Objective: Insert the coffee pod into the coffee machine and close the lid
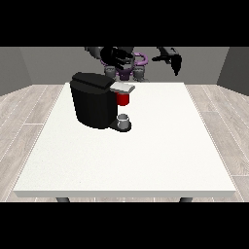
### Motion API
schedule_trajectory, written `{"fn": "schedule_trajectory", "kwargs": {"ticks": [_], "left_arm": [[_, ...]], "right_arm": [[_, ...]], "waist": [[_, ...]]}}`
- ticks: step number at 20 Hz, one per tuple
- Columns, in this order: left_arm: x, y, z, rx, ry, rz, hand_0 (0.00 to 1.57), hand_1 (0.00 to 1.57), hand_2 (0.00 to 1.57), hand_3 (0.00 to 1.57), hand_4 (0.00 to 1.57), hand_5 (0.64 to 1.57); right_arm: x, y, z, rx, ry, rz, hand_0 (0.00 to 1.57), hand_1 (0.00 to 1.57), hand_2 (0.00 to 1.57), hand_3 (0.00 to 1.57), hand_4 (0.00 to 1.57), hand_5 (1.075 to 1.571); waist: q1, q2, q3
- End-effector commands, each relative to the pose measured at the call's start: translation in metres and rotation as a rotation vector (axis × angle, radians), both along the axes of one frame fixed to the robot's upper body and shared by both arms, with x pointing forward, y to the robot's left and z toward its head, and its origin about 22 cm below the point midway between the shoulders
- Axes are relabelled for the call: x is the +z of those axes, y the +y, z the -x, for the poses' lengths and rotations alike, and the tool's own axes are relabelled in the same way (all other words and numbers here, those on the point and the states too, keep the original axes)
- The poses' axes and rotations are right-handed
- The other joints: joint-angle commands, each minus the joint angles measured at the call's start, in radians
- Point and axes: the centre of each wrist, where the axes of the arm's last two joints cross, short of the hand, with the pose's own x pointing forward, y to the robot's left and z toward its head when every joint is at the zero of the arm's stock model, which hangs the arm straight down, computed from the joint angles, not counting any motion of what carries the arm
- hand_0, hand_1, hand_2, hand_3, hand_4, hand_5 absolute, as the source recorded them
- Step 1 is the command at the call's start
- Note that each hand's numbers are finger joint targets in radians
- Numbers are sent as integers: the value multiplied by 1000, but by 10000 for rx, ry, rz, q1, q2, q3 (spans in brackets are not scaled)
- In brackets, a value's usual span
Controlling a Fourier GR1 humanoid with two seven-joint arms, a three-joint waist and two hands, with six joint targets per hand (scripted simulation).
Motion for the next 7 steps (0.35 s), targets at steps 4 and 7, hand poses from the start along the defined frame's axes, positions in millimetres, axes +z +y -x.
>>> {"fn": "schedule_trajectory", "kwargs": {"ticks": [4,7], "left_arm": [[-26,22,19,609,957,177,0,0,0,0,192,1571],[-49,27,43,1090,1389,30,0,0,0,0,192,1571]], "right_arm": [[-59,11,47,922,459,-1721,0,0,0,0,286,1571],[-97,-7,74,314,1396,-2052,0,0,0,0,157,1571]], "waist": [[-880,-1000,-18],[-1282,-1508,-17]]}}
